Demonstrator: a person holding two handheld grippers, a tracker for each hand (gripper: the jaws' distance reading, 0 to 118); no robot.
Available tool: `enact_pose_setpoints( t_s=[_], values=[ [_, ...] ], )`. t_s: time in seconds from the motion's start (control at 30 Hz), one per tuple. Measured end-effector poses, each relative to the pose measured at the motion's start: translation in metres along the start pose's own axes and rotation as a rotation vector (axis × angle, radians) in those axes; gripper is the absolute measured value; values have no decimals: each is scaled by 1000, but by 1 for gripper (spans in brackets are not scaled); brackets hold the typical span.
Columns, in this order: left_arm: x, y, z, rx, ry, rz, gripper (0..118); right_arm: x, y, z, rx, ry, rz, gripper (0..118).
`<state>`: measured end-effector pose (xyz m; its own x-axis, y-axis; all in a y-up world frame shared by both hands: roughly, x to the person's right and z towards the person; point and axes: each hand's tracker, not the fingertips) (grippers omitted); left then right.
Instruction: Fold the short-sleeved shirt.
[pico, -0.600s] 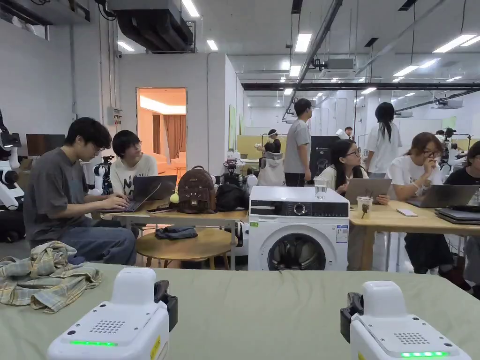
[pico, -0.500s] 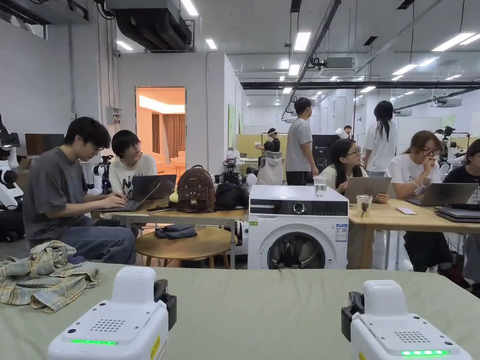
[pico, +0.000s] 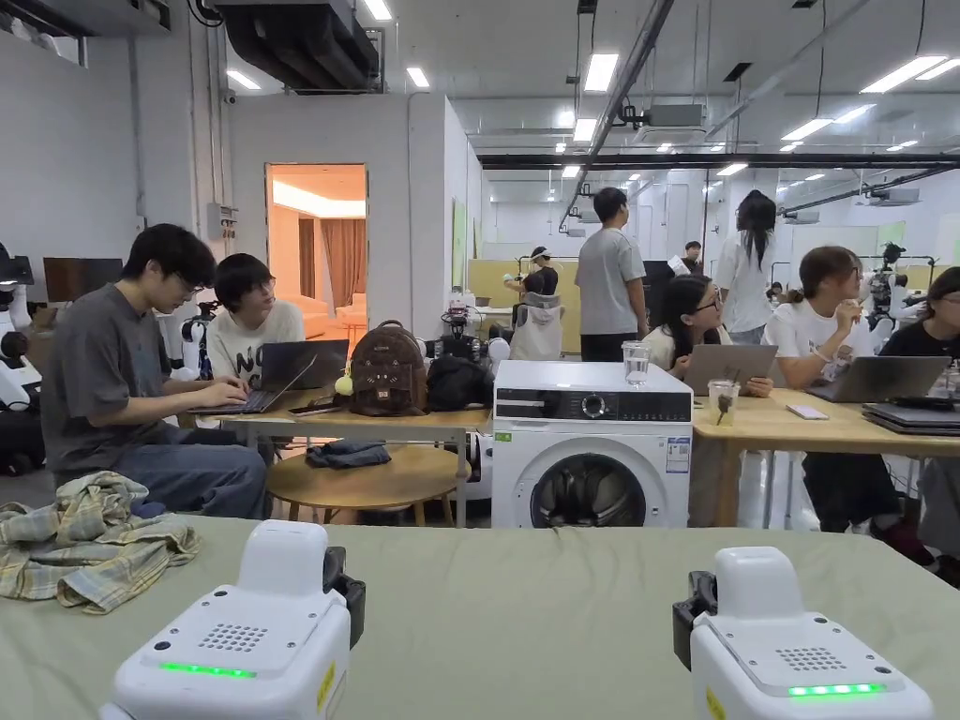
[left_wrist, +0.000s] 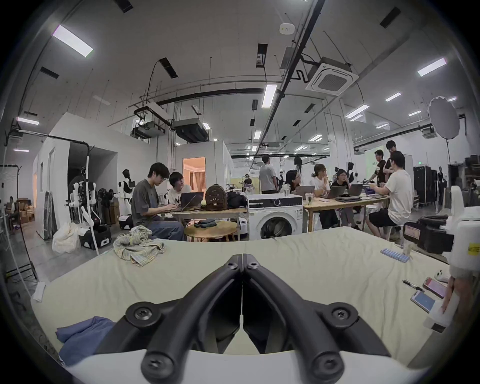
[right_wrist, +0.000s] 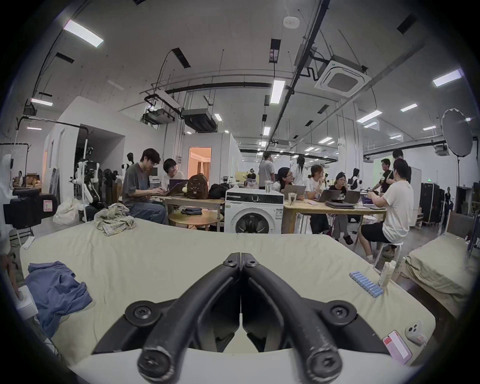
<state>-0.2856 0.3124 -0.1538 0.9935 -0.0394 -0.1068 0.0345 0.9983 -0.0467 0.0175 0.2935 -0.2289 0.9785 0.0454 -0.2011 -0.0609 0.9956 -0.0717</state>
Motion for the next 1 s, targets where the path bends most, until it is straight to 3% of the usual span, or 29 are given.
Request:
enact_pose_setpoints(
  t_s=[0.43, 1.0],
  values=[
    [-5, -5, 2, -14, -4, 16, 0, 2, -4, 2, -20, 22, -39, 0],
    [-7, -6, 5, -5, -10, 23, 0, -4, -4, 1, -20, 34, -27, 0]
  ],
)
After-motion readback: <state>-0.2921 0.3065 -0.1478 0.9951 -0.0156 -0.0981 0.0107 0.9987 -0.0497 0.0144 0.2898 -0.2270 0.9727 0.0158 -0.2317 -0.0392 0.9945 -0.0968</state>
